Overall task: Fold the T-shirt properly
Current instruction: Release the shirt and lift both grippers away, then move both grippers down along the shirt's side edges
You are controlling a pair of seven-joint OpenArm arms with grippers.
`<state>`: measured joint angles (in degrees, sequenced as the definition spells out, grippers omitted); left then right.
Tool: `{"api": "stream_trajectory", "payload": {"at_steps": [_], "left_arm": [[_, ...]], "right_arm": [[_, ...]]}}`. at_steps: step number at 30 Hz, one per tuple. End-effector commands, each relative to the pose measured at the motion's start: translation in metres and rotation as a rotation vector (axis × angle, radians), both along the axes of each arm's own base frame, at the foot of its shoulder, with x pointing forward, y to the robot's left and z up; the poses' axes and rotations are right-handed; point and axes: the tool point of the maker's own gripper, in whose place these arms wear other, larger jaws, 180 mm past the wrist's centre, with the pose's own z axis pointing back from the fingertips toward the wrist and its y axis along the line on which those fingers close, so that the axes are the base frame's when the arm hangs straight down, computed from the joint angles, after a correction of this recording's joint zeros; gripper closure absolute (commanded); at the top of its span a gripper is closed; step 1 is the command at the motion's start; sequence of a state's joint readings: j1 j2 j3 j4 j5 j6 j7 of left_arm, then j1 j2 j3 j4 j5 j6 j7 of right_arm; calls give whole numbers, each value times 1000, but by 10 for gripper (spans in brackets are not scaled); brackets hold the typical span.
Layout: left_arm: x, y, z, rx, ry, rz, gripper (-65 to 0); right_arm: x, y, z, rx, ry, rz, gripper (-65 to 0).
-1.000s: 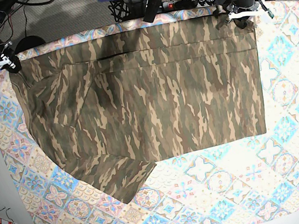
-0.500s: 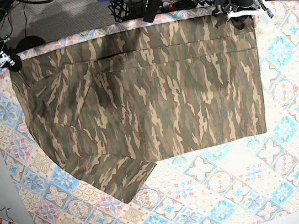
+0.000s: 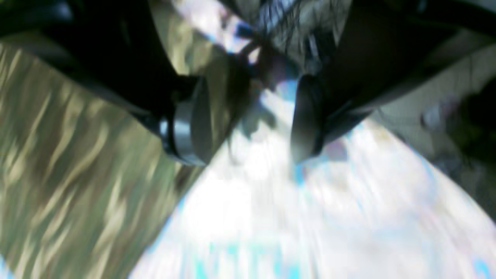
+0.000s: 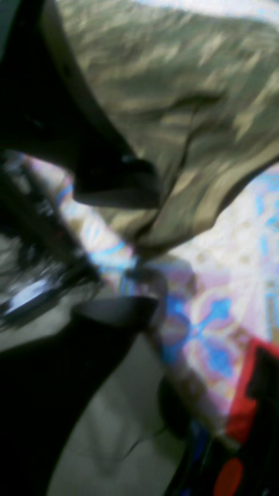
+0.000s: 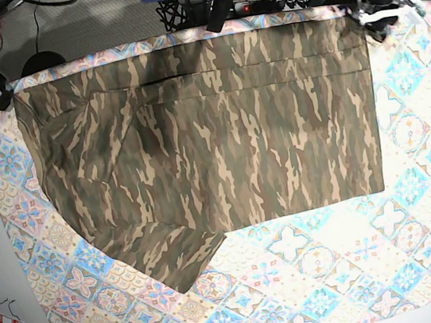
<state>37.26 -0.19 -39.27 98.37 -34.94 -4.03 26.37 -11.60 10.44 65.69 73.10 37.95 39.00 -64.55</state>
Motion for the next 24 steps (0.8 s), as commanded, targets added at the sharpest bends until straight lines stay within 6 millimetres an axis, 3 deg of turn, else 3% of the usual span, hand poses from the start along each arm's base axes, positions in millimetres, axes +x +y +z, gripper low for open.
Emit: {"api": "stream_trajectory", "payload": {"at_steps": [1, 5, 7, 9, 12, 14, 19, 22, 24], "left_arm": [[-1, 20, 22, 71, -37, 23, -324], [14, 49, 74, 202, -135, 51, -318], [26, 55, 93, 242, -182, 44, -305], [43, 62, 108, 278, -213, 10, -247], [76, 46, 99, 233, -178, -96, -85], [98, 34, 95, 215, -156, -155, 0], [147, 7, 93, 221, -119, -255, 0], [178, -11, 84, 227, -93, -318, 0], [200, -22, 73, 226, -70, -357, 0]], "right_arm": [[21, -19, 26, -74, -75, 9, -354], [78, -15, 49, -151, -118, 137, -354], [113, -2, 60, -174, -140, 245, -354], [147, 14, 72, -198, -180, 336, -353], [198, 48, 85, -209, -277, 457, -343], [226, 70, 87, -210, -311, 528, -294], [267, 95, 56, -183, -232, 599, -117], [288, 120, 40, -106, -233, 585, -13], [297, 135, 32, -64, -239, 578, 0]]}}
